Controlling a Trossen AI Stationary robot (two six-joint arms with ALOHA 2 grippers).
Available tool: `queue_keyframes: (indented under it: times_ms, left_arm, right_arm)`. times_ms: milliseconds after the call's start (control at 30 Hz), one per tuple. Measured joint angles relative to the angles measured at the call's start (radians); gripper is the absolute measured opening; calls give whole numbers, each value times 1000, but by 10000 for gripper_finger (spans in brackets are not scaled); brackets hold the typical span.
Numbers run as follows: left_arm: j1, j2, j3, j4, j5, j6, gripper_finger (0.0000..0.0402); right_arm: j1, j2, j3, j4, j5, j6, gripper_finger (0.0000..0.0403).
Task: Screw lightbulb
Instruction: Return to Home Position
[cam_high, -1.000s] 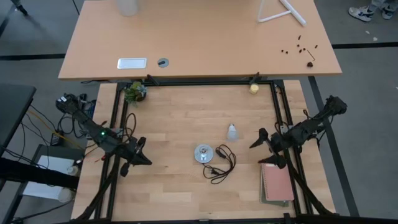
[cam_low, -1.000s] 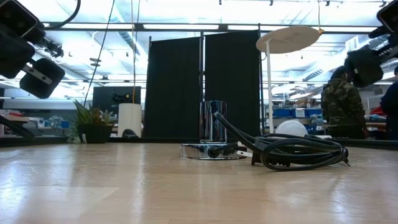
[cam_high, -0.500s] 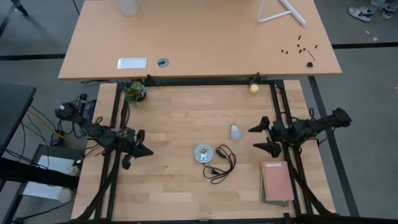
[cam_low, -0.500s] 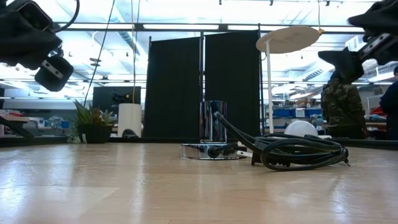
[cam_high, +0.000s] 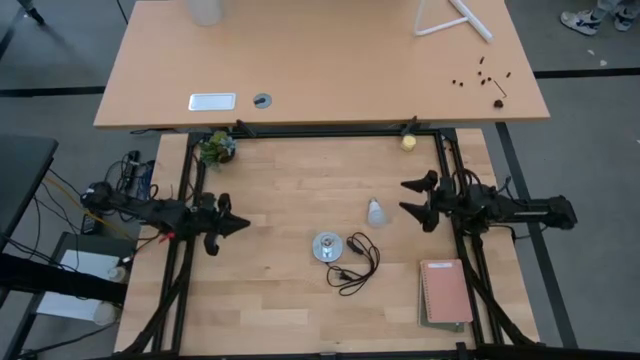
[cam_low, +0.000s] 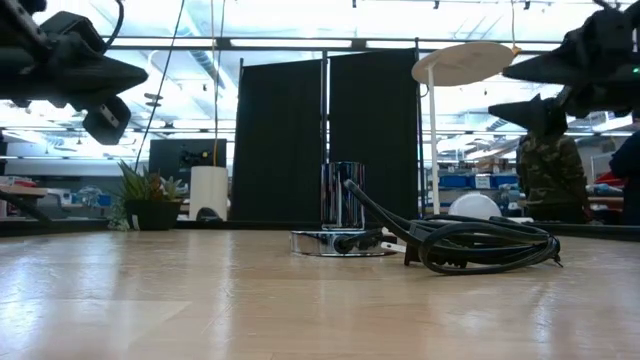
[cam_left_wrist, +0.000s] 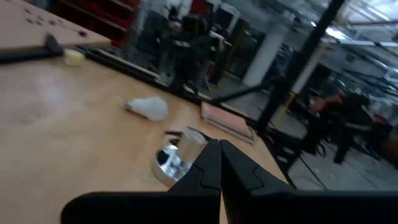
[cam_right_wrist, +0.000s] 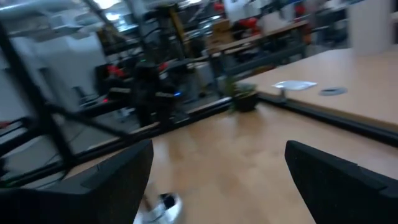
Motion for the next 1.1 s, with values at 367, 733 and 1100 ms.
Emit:
queue_keyframes:
  times_ms: [367,733,1100]
  left_arm:
    - [155,-35,0,2,0,0,4]
    - [257,-35,0,4,0,0,4]
    - [360,-35,0,4,0,0,4]
  right_arm:
    - [-210,0,0,1,0,0,374]
    - [-324,0,0,-1,0,0,374]
    - [-339,0,0,-1,0,0,374]
